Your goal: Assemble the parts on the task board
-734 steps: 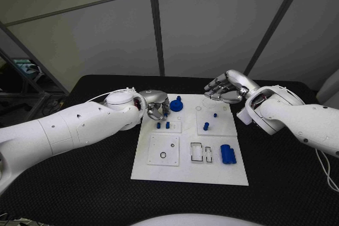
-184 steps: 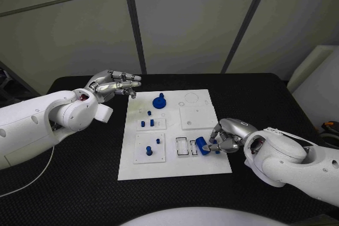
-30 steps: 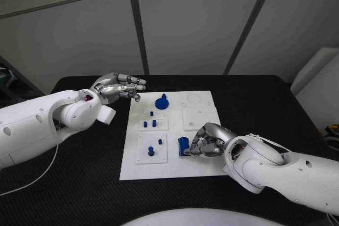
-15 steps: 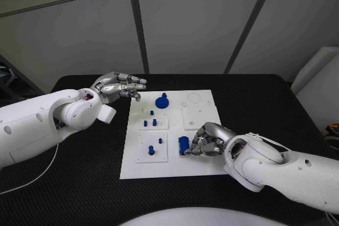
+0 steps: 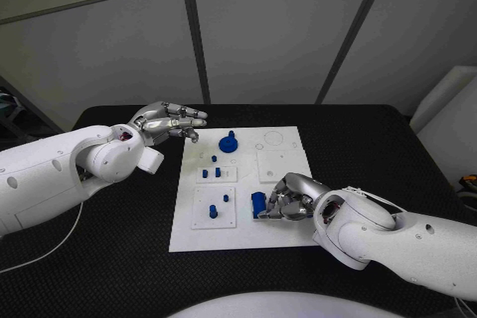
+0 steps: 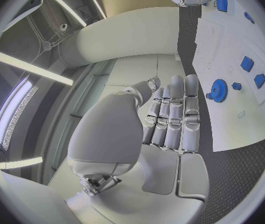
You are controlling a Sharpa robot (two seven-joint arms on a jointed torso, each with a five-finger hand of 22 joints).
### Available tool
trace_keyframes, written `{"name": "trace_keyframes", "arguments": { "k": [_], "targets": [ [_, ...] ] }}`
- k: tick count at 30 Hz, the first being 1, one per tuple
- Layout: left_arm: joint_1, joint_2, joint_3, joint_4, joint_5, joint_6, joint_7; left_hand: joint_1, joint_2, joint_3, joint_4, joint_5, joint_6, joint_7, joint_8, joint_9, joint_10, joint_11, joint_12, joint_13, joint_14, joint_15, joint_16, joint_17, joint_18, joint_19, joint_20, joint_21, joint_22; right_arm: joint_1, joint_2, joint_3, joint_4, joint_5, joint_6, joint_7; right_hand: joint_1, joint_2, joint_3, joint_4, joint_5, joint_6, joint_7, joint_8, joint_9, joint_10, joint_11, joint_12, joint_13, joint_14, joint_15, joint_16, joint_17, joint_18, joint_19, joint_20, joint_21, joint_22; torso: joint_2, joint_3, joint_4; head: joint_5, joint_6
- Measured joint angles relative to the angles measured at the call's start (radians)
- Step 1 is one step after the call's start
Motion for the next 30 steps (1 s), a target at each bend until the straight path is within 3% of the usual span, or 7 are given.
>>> {"name": "trace_keyframes", "arguments": {
  "k": [6, 13, 17, 20, 22, 26, 30],
  "targets": [
    [0.000, 0.001, 0.000, -0.001, 0.000, 0.002, -0.002, 0.000, 0.000, 0.000, 0.000, 0.000, 0.000, 0.000, 0.000, 0.000, 0.000, 0.000, 0.000, 0.000, 0.000, 0.000, 0.000, 0.000, 0.000, 0.000, 0.000, 0.000, 0.000, 0.000, -0.005, 0.000, 0.006, -0.004, -0.002, 0.003, 0.000, 0.000, -0.015, 0.007, -0.006, 0.000, 0.000, 0.000, 0.002, 0.000, 0.000, 0.000, 0.000, 0.000, 0.000, 0.000, 0.000, 0.000, 0.000, 0.000, 0.000, 0.000, 0.000, 0.0002, -0.0005, 0.000, 0.000],
    [0.000, 0.001, -0.001, -0.003, 0.000, 0.003, -0.004, 0.000, 0.000, 0.000, 0.000, 0.000, -0.004, -0.004, 0.000, 0.000, 0.000, 0.000, 0.000, 0.000, 0.000, 0.000, -0.004, -0.001, 0.000, 0.000, 0.000, 0.000, 0.000, 0.000, -0.036, 0.000, 0.030, -0.016, -0.015, 0.012, -0.057, -0.056, -0.050, 0.059, -0.106, -0.010, 0.001, 0.000, 0.009, -0.006, 0.006, -0.035, 0.000, 0.000, 0.000, 0.000, 0.000, 0.000, 0.000, 0.000, 0.000, -0.008, 0.000, 0.0005, -0.0012, 0.002, 0.002],
    [0.000, 0.001, -0.001, -0.004, 0.000, 0.004, -0.005, 0.000, 0.000, 0.000, 0.000, 0.000, -0.004, -0.004, 0.000, 0.000, 0.000, 0.000, 0.000, 0.000, 0.000, 0.000, -0.004, -0.001, 0.000, 0.000, 0.000, 0.000, 0.000, 0.000, -0.059, 0.000, 0.049, -0.023, -0.033, 0.023, -0.077, -0.076, -0.052, 0.061, -0.144, -0.020, 0.005, 0.000, 0.010, -0.009, 0.009, -0.048, 0.000, 0.000, 0.000, 0.000, 0.000, 0.000, 0.000, 0.000, -0.004, -0.011, 0.000, 0.0005, -0.0015, 0.002, 0.002],
    [0.000, 0.001, -0.001, -0.004, 0.000, 0.004, -0.006, 0.000, 0.000, 0.002, -0.002, 0.000, -0.004, -0.004, 0.000, 0.000, 0.000, 0.000, 0.000, 0.000, 0.000, 0.000, -0.004, -0.001, 0.000, 0.000, 0.000, 0.000, 0.000, 0.000, -0.079, 0.001, 0.063, -0.027, -0.051, 0.034, -0.081, -0.072, -0.052, 0.061, -0.144, -0.029, 0.006, 0.000, 0.010, -0.015, 0.011, -0.054, 0.000, 0.000, 0.000, 0.000, 0.000, 0.000, 0.000, 0.000, -0.004, -0.011, 0.000, 0.0004, -0.0015, 0.002, 0.003],
    [0.000, 0.001, -0.001, -0.005, 0.000, 0.004, -0.006, 0.000, 0.000, 0.003, -0.003, 0.000, -0.004, -0.004, 0.000, 0.000, 0.000, 0.000, 0.000, 0.000, 0.000, 0.000, -0.004, -0.001, 0.000, 0.000, 0.000, 0.000, 0.000, 0.000, -0.094, 0.001, 0.072, -0.029, -0.062, 0.041, -0.071, -0.062, -0.038, 0.062, -0.122, -0.038, 0.012, -0.001, 0.010, -0.015, 0.011, -0.054, 0.000, 0.000, 0.000, 0.000, 0.000, 0.000, -0.004, 0.004, -0.004, -0.011, 0.000, 0.0003, -0.0014, 0.001, 0.003],
    [0.000, 0.000, -0.002, -0.004, 0.000, 0.005, -0.006, 0.000, 0.000, 0.003, -0.003, 0.000, -0.004, -0.004, 0.000, 0.000, 0.000, 0.000, 0.000, 0.000, 0.000, 0.000, -0.004, -0.001, 0.000, 0.000, 0.000, 0.000, 0.000, 0.001, -0.146, 0.002, 0.083, -0.029, -0.081, 0.054, -0.010, -0.001, -0.006, 0.042, -0.041, -0.058, 0.023, -0.027, 0.004, -0.018, 0.014, -0.054, 0.000, 0.000, 0.000, 0.000, 0.000, 0.000, -0.004, 0.004, -0.004, -0.011, 0.000, -0.0003, -0.0006, -0.003, 0.002],
    [0.000, -0.001, -0.002, -0.003, 0.000, 0.005, -0.006, 0.000, 0.000, 0.003, -0.003, 0.000, -0.004, -0.004, 0.000, 0.000, 0.000, 0.000, 0.000, 0.000, 0.000, 0.000, -0.004, -0.001, 0.000, 0.000, 0.000, 0.000, 0.000, 0.005, -0.211, 0.006, 0.086, -0.023, -0.094, 0.068, 0.040, 0.033, 0.016, 0.020, 0.046, -0.065, 0.024, -0.058, -0.011, -0.020, 0.016, -0.055, 0.010, 0.000, 0.000, 0.000, 0.000, 0.000, -0.004, 0.004, -0.004, -0.009, 0.000, -0.0009, -0.0006, -0.005, 0.001]
  ]
}}
